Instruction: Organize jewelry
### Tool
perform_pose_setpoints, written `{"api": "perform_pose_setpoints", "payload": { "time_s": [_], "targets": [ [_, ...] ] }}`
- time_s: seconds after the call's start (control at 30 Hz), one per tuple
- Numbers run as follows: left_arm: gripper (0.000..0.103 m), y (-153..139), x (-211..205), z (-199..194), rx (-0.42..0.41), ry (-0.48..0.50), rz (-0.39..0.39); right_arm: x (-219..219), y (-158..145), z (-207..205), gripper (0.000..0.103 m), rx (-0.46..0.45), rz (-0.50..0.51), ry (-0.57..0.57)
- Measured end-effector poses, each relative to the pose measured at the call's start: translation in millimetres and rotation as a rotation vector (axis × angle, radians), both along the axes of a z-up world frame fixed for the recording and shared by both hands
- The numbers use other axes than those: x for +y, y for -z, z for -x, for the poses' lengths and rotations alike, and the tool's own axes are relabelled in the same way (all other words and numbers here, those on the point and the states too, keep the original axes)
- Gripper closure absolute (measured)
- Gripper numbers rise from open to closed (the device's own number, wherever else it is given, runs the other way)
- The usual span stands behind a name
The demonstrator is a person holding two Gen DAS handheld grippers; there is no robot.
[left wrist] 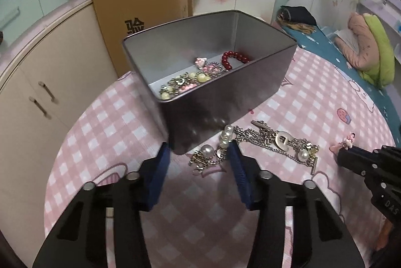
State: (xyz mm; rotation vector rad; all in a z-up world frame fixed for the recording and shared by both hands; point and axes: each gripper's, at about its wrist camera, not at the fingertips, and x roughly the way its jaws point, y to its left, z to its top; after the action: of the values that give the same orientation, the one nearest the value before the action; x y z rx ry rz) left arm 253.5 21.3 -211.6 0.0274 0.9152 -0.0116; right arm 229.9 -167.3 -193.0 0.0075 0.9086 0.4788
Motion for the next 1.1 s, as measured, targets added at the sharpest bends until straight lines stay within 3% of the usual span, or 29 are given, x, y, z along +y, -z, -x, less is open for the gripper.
{"api": "perform_pose_setpoints", "payload": {
  "time_s": [0.07,0.2,0.5,0.93,1.1],
  "targets": [
    [0.079,-1,6,0,0.007,0.003,0.014,0,0,0,0.095,0.0,0.001,0.001],
    [0.09,-1,18,2,0.015,0.024,0.034,0,-1,1,0.095,0.002,0.001,0.001],
    [0.091,-8,31,35,0.036,0.08,0.148,-2,-7,12,0.095,-0.008,0.004,0.015],
    [0.092,-66,48,86,-0.045,0.171,0.29,-6,-25,33,0.1,-0.037,0.018,0.037],
    [0.091,-87,45,91,-0.08,0.203,0.32,-4,-24,27,0.066,-0.076,0.049,0.063]
  ]
}}
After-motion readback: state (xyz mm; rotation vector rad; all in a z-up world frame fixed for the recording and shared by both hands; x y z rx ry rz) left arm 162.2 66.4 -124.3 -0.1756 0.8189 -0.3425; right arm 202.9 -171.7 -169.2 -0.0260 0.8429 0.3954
